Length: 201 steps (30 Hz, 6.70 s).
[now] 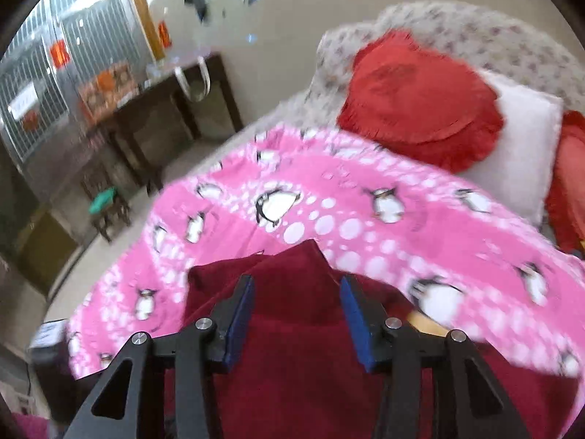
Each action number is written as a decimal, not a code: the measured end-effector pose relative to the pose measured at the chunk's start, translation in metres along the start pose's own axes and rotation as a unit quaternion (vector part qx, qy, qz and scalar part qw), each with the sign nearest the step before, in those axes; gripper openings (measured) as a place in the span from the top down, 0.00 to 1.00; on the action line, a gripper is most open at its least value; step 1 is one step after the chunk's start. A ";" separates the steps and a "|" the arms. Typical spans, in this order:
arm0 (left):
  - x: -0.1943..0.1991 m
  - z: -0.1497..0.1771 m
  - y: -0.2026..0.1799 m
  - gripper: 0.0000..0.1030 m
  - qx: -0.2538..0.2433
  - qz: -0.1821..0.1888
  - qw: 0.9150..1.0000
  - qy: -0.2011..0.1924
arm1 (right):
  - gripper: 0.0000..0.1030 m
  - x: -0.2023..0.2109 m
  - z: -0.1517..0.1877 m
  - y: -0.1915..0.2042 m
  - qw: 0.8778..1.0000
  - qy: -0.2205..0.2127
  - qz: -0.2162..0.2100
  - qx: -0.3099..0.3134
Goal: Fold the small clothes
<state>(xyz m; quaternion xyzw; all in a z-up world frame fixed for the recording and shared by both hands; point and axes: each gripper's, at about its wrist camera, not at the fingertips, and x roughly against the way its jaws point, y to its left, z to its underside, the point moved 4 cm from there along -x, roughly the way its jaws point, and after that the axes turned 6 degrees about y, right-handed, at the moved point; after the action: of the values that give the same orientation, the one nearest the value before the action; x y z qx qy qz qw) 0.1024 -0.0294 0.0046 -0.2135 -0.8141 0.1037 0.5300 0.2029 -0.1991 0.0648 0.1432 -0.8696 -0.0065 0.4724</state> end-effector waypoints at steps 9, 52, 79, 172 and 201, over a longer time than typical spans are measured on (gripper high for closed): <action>0.005 0.001 0.005 0.28 0.000 0.022 1.000 0.001 | 0.96 -0.032 -0.010 0.008 0.997 0.009 0.030 0.066; 0.014 0.009 0.030 0.24 0.047 0.018 0.999 -0.001 | 0.35 -0.056 0.004 0.053 0.995 0.090 0.005 -0.036; 0.013 0.001 0.036 0.24 0.023 0.062 0.997 0.026 | 0.36 -0.079 0.011 0.067 0.992 0.085 0.088 0.033; 0.019 0.062 -0.187 0.52 -0.195 0.043 0.979 0.032 | 0.60 0.162 0.242 -0.108 0.960 -0.003 -0.025 -0.278; -0.024 0.062 -0.215 0.43 -0.212 -0.066 0.975 -0.002 | 0.88 0.149 0.229 -0.176 0.978 -0.043 -0.008 -0.203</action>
<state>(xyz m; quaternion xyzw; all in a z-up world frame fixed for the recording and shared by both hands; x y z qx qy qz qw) 0.0032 -0.2274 0.0435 -0.2667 -0.8309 -0.1066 0.4767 -0.0192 -0.4339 0.0342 0.0505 -0.8686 -0.1930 0.4535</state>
